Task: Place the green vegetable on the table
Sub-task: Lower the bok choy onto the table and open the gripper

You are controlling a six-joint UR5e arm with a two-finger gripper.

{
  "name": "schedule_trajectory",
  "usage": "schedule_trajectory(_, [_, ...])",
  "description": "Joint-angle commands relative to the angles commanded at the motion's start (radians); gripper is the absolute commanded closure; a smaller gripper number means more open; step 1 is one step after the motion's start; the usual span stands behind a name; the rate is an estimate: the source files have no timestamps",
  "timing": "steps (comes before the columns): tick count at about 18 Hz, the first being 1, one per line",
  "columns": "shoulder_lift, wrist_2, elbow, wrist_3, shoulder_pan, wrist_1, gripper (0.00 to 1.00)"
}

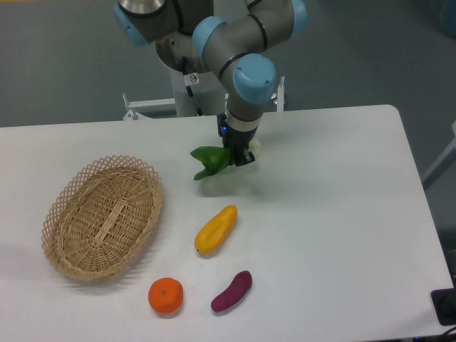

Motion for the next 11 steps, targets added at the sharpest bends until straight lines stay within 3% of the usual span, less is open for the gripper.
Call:
schedule_trajectory(7, [-0.002, -0.006, 0.023, -0.009, -0.005, 0.0, 0.0])
schedule_trajectory(11, [-0.026, -0.008, 0.089, -0.034, -0.005, 0.014, 0.0])
